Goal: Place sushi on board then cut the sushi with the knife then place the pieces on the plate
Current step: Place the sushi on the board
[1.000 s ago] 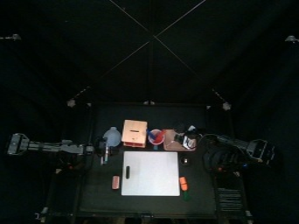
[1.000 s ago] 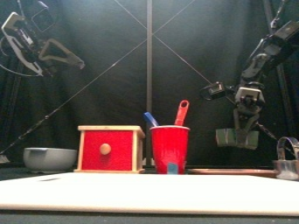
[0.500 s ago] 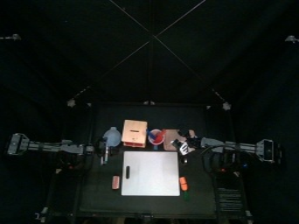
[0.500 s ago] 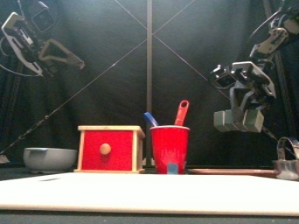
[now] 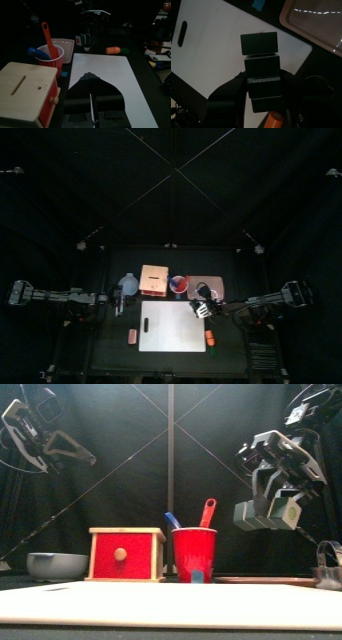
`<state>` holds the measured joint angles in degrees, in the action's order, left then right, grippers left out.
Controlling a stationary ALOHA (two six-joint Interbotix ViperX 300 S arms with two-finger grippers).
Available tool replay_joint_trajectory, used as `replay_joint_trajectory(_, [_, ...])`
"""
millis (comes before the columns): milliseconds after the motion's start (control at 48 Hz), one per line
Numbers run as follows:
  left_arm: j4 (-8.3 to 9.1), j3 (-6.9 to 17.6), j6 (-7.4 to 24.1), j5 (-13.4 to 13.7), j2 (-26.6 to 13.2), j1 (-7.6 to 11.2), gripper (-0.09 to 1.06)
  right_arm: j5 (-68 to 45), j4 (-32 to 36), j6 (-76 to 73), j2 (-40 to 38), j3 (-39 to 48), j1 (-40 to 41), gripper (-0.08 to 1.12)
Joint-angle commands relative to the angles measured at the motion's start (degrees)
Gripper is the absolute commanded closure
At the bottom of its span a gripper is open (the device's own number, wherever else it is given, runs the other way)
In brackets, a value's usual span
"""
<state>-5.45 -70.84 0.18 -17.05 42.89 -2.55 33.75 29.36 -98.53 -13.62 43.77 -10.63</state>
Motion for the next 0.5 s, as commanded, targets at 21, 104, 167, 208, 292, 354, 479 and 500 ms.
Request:
replay_joint_trajectory(21, [-0.44, 0.26, 0.09, -0.18, -0.18, -0.09, 0.98, 0.79, 3.52, -6.06, 3.87, -4.92, -2.02, 0.45])
replay_joint_trajectory(104, [-0.44, 0.00, -0.09, -0.18, -0.09, -0.09, 0.98, 1.41, 4.48, -9.67, 7.12, -7.47, -3.25, 0.45])
replay_joint_trajectory(167, [-0.44, -0.18, -0.09, -0.18, -0.09, -0.09, 0.98, 2.20, 4.66, -11.51, 9.49, -9.84, -3.96, 0.45])
replay_joint_trajectory(208, [-0.44, -0.35, 0.00, -0.09, -0.09, -0.09, 0.98, 3.16, 4.66, -12.74, 11.07, -11.60, -4.39, 0.45])
replay_joint_trajectory(292, [-0.26, -0.88, 0.18, -0.09, -0.09, -0.18, 0.98, 6.42, 4.31, -15.38, 14.59, -15.82, -5.54, 0.45])
replay_joint_trajectory(354, [-0.26, -1.05, 0.18, -0.18, -0.09, -0.18, 0.98, 9.23, 3.78, -16.96, 16.79, -18.72, -6.24, 0.45])
replay_joint_trajectory(479, [-0.18, -1.32, 0.18, -0.09, -0.09, -0.18, 0.98, 14.85, 0.97, -19.25, 21.09, -24.52, -7.91, 0.45])
replay_joint_trajectory(500, [-0.18, -1.32, 0.18, -0.09, -0.09, -0.18, 0.98, 15.47, 0.35, -19.25, 21.62, -25.22, -8.09, 0.45])
